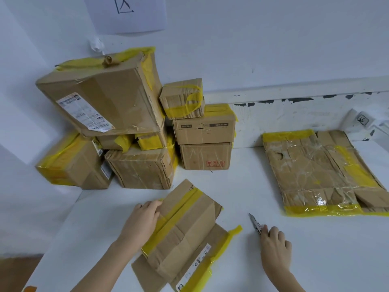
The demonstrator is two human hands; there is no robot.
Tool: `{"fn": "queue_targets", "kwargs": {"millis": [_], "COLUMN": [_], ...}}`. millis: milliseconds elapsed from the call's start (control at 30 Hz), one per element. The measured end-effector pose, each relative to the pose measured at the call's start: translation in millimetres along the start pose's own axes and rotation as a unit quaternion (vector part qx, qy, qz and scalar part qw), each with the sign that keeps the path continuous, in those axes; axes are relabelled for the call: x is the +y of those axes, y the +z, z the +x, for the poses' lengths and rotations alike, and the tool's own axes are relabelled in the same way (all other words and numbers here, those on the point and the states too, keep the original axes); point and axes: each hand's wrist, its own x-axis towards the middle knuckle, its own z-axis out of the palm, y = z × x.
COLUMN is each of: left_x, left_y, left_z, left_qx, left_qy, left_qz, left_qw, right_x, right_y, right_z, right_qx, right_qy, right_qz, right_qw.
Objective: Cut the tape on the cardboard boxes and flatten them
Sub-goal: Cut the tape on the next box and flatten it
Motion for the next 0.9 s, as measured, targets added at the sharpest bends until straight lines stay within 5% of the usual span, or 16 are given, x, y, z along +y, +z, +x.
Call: {"fn": "queue_targets", "kwargs": {"millis": [167,233,300,467,600,800,900], "left_x": [-5,-1,2,10,13,16,13], "left_y": [-11,-11,-12,-12,-10,-28,-32], "left_z": [4,3,-2,-35,-55,-39,-20], "left_qx": [-0.03,-0.045,-0.061,-0.109,-0.072,0.045,-0.027], "left_qy": [0.001,-0.009,-0.026,-0.081,-0.045,0.173,0.262], "left_qz": [-0.056,-0.057,-0.063,-0.175,-0.068,0.179,0.243], "left_qw": [0.998,0.997,0.996,0.975,0.994,0.967,0.933], "right_x": [-40,-75,-105,-125,-119,-143,-152], "right_y": [-26,-42,-55,-62,-81,-106,-113], "right_z": [-13,-34,-50,-27,14,53,61], "right_qx": [-0.006,-0.075,-0.135,-0.156,-0.269,-0.316,-0.301], "right_qy": [-0.059,-0.141,-0.203,-0.301,-0.395,-0.48,-0.492], "right_qz": [0.196,0.431,0.506,0.414,0.327,0.175,0.157], "right_qw": [0.979,0.888,0.827,0.844,0.815,0.799,0.802]}}
